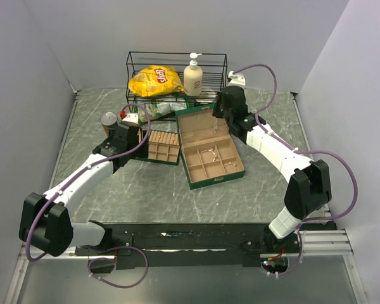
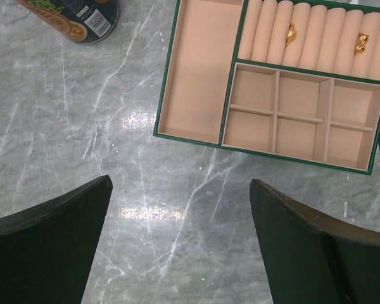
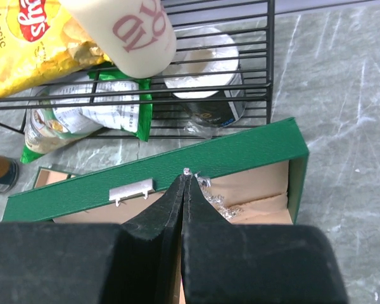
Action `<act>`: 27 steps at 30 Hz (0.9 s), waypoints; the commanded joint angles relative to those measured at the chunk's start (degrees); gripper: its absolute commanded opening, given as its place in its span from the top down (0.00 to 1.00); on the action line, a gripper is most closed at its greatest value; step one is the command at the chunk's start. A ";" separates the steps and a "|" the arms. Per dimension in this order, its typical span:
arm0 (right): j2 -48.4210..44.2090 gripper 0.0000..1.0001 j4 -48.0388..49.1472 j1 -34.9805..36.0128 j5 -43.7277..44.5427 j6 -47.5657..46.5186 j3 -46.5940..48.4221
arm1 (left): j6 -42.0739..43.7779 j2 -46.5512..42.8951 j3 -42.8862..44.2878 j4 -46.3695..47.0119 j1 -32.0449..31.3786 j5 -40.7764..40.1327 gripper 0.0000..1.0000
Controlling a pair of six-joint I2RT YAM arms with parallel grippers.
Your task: Organize the mixed jewelry
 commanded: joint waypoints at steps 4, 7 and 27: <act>-1.74 1.00 2.60 -0.33 -2.34 -0.43 -0.05 | 0.54 -0.10 1.83 0.19 -0.20 -0.23 0.04; -1.92 1.00 2.87 -0.24 -2.43 -0.17 -1.37 | 0.54 0.16 1.92 0.02 -0.20 -0.14 0.04; -4.38 1.00 3.57 -0.33 -0.76 1.42 -6.47 | 0.63 0.86 2.01 0.02 -0.20 -0.06 0.04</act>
